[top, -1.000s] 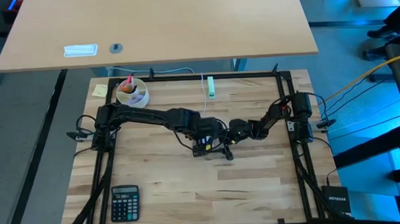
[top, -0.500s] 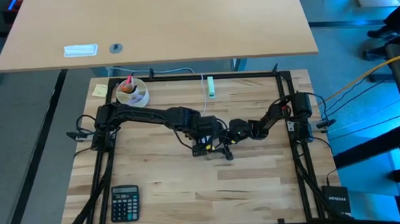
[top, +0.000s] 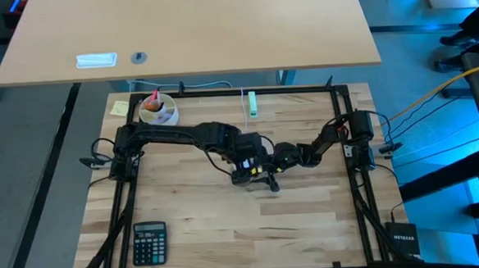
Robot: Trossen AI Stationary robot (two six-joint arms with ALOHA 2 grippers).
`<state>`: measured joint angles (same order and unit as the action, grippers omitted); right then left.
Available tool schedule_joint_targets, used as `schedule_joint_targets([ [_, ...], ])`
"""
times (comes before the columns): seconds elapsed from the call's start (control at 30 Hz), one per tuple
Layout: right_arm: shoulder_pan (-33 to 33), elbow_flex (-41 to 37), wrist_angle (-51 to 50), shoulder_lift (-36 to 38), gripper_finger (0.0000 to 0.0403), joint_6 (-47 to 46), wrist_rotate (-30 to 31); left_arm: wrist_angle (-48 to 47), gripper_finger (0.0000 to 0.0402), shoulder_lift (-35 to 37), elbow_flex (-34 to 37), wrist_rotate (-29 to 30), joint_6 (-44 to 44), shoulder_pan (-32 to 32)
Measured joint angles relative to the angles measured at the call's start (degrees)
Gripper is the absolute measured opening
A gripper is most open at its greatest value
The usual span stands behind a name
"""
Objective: Screw lightbulb
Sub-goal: Insert the lightbulb into the lamp socket
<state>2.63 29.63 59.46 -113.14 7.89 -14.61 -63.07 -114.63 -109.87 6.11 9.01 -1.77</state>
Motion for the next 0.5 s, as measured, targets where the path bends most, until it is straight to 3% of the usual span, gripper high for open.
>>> schedule_joint_targets([
  [0.23, 0.0, 0.0, -0.1, 0.0, 0.0248, 0.0, 0.0, -1.4, 0.0337, 0.1, -2.0, 0.2, 7.9, 1.0],
  [0.37, 0.0, 0.0, -0.4, 0.0, 0.0248, 0.0, 0.0, -1.6, 0.0337, 0.1, -2.0, -0.6, 20.0, 1.1],
  [0.5, 0.0, 0.0, -0.4, 0.0, 0.0248, -0.1, 0.0, -2.8, 0.0337, 0.1, -2.0, -2.1, 26.8, 1.5],
])
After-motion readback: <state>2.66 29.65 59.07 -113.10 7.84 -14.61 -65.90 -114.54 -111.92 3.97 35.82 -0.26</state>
